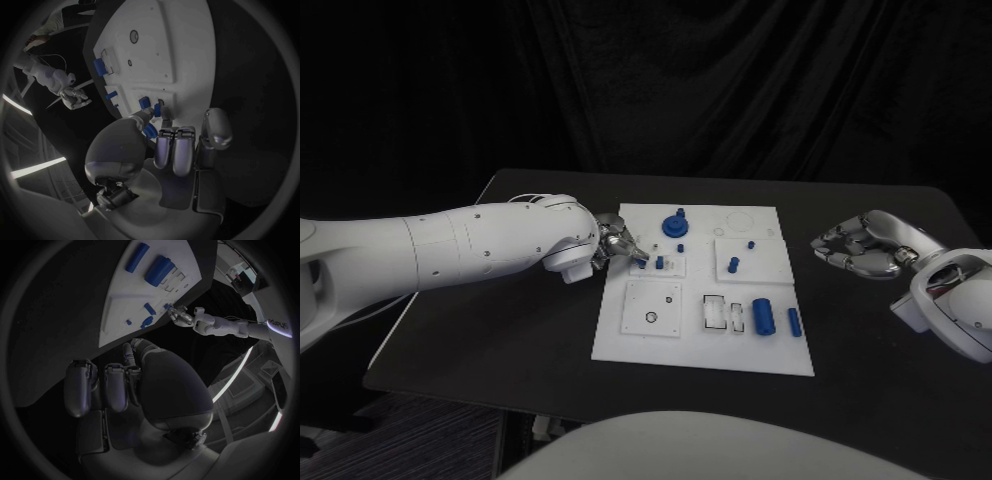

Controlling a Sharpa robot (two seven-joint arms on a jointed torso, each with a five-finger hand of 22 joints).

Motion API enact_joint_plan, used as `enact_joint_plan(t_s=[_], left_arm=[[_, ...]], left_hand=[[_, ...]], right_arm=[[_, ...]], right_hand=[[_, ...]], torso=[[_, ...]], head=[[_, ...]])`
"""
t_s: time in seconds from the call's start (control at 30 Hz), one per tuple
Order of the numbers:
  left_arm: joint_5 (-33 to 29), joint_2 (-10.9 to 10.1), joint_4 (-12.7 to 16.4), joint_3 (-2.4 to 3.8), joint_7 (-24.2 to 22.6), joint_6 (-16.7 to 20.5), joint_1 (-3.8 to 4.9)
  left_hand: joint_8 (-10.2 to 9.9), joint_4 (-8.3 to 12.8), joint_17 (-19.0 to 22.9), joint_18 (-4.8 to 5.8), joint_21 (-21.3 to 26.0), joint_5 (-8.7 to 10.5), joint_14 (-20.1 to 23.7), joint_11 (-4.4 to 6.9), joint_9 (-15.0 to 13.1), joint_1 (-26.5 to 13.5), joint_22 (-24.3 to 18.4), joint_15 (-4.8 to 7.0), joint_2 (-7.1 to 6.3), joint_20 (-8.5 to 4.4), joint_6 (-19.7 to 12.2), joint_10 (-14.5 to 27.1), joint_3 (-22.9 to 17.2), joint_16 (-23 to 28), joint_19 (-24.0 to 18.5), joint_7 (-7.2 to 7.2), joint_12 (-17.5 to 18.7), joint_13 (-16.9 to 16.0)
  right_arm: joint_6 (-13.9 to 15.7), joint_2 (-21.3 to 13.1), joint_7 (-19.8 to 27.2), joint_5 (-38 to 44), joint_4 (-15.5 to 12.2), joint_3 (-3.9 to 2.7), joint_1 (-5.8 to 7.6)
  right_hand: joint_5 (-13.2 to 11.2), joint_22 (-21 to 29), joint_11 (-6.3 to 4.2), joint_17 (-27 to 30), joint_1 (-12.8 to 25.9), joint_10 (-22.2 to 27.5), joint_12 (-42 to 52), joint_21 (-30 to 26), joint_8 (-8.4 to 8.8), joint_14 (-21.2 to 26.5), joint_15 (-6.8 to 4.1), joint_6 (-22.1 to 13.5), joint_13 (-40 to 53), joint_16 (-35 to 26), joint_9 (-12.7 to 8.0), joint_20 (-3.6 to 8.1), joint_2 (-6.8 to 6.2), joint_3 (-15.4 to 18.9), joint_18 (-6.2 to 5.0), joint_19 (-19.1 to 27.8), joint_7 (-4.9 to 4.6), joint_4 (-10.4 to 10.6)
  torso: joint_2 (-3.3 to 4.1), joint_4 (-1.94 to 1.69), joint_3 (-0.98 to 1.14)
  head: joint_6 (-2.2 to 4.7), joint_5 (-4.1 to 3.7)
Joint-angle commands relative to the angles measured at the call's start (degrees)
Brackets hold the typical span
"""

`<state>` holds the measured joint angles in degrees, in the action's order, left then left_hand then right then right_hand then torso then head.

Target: Assemble the parts on the task board

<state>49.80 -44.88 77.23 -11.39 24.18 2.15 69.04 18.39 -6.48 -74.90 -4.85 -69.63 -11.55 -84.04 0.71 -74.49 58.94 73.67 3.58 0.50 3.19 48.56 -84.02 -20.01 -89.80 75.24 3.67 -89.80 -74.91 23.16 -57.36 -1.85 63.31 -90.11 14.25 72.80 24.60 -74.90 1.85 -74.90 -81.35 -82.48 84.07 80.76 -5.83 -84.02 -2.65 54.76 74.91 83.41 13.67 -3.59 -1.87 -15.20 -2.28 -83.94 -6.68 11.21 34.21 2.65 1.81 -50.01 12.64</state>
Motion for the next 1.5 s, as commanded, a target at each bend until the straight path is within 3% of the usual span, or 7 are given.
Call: enact_joint_plan(t_s=[0.03,1.5], left_arm=[[-0.24,-0.23,0.29,-0.71,1.86,-3.66,-1.05],[-0.23,-1.08,1.45,-0.72,3.83,-4.13,-1.17]], left_hand=[[-0.32,0.06,-15.1,-1.02,0.2,-0.18,-5.96,-0.53,-0.1,0.31,-0.07,-0.43,0.46,0.09,0.34,-5.98,0.27,-0.2,-0.29,0.03,-0.2,-15.09],[-0.47,0.23,-15.1,-1.03,0.48,0.53,-5.96,-0.46,0.13,1.34,0.03,-0.38,0.61,0.08,0.91,-5.98,1.12,-0.2,-0.35,-0.06,-0.2,-15.09]], right_arm=[[-0.74,-0.02,-1.42,-0.09,0.01,-0.04,-0.17],[-2.69,-0.09,-3.29,-0.12,0.08,-0.04,-0.28]], right_hand=[[0.21,-10.26,-0.15,-4.24,-0.24,0.44,-0.4,-0.29,0.24,-3.67,0.24,0.16,5.43,-0.29,-0.05,-0.17,0.35,-0.41,-0.42,-1.4,0.02,0.1],[0.28,-10.07,-0.14,-3.84,-0.24,1.66,-1.44,-0.7,0.25,-3.56,0.24,0.14,3.94,-0.57,-0.09,-0.17,0.42,-0.67,-0.52,-1.2,-0.01,-0.05]], torso=[[0.01,0.01,0.0],[0.0,-0.02,-0.01]], head=[[0.01,0.01],[0.01,-0.1]])
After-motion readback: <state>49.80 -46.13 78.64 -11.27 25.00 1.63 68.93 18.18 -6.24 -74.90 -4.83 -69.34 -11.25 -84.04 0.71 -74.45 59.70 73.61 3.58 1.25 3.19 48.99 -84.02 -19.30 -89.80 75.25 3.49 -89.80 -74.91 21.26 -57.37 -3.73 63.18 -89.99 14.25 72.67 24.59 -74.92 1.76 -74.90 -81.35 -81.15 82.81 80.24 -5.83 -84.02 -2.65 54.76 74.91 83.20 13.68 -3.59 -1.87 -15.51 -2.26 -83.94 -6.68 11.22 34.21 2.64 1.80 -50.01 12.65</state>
